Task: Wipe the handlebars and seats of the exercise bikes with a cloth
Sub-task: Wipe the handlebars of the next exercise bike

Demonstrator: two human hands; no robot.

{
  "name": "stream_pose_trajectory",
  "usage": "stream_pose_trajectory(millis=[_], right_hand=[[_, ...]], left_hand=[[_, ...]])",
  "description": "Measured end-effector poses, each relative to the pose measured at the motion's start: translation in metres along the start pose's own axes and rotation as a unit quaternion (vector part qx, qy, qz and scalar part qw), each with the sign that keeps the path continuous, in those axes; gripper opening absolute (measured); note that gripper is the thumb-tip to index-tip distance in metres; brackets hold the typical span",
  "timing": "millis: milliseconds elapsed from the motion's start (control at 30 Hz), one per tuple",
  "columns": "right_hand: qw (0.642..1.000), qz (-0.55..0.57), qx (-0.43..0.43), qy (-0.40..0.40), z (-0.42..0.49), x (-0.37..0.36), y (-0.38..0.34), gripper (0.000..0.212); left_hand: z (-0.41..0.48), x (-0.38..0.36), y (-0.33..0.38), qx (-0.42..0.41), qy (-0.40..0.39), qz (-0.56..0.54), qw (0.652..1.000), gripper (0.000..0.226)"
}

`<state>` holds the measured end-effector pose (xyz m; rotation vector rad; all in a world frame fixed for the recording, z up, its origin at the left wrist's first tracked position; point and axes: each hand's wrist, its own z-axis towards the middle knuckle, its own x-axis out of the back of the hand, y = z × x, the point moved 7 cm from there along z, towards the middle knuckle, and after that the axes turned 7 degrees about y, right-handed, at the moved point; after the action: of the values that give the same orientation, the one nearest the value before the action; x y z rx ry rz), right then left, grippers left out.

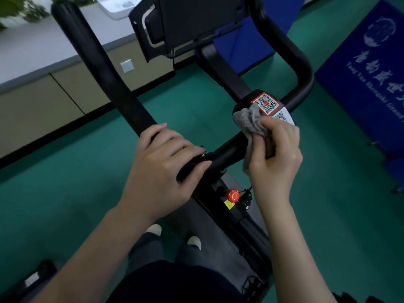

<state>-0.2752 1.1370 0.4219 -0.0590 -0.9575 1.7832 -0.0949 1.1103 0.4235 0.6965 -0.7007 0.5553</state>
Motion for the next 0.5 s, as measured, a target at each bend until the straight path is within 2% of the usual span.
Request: stream_pose_trajectory(millis=[167,333,433,500], right_hand=[[0.998,0.047,-0.016,0.033,-0.028,0.001,0.005,0.02],[0.975,0.079,-0.137,0.154,-0.052,0.002,0.022,0.02],[0.957,0.137,-0.195,0.164,-0.067,-0.009,0.02,0.018],[0.954,0.158,-0.204,0.154,-0.077,-0.01,0.015,0.019]], left_hand=[[0.0,-0.006,0.008,0.018,-0.005,-0.001,1.0,0.025],[-0.002,-0.01,0.007,0.029,-0.004,0.0,1.0,0.023],[-0.002,-0.011,0.006,0.025,-0.004,-0.001,1.0,0.022],[-0.003,-0.012,0.006,0.025,-0.005,-0.002,1.0,0.022]])
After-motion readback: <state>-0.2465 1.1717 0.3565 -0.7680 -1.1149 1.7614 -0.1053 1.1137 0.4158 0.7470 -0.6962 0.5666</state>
